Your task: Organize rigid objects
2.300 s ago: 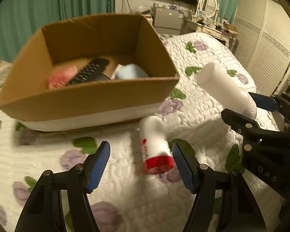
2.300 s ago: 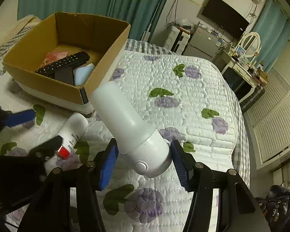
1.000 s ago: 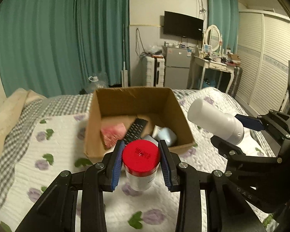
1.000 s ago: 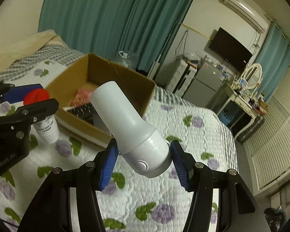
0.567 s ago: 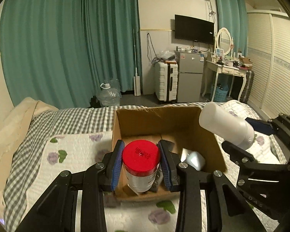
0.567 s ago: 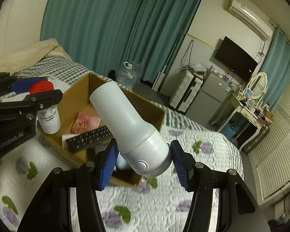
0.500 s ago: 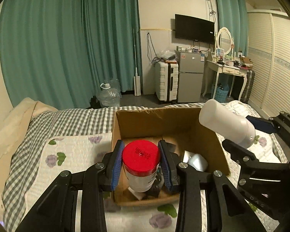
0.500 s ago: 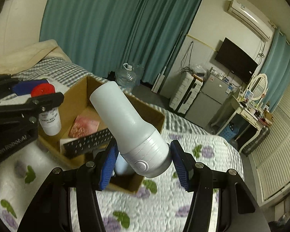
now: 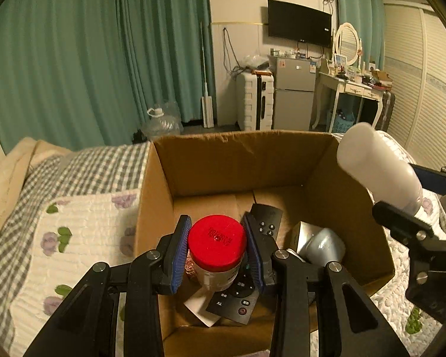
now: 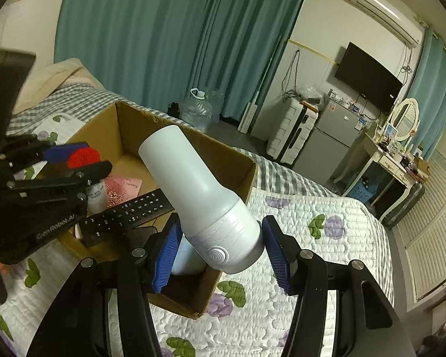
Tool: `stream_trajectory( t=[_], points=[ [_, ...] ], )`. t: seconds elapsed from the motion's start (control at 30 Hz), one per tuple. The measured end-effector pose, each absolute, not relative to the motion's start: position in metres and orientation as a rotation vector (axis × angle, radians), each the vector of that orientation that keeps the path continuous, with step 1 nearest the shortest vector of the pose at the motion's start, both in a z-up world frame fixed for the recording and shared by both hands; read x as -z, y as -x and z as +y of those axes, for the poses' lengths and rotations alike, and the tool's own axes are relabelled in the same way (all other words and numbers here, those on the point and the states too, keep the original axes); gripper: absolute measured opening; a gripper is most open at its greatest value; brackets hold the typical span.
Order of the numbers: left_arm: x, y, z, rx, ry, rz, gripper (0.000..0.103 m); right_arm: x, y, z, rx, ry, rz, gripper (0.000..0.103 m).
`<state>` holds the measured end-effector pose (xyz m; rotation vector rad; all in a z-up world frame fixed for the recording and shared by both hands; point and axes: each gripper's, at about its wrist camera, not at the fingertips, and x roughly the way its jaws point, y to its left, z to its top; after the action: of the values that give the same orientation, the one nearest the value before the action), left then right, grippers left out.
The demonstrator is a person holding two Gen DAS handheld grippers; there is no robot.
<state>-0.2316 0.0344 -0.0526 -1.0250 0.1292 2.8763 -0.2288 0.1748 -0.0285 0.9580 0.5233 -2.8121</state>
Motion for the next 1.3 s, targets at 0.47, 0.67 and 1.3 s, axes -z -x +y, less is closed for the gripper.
stream_trajectory(
  t=[0.47,0.67,1.3],
  points=[
    [0.024,0.215,0.021,-2.941,0.967,0.105,0.061,0.036,0.236,0.174,2.772,-1.012,0.545,0.023],
    [0.024,0.209,0.016,-2.952,0.951,0.098,0.061,0.041,0.244,0.168,2.731,-1.009,0.495,0.014],
    [-0.075,0.103,0.015,-3.095,0.577,0.013,0.074,-0.06,0.142,0.192,2.871,-0.739,0.328,0.051]
  ],
)
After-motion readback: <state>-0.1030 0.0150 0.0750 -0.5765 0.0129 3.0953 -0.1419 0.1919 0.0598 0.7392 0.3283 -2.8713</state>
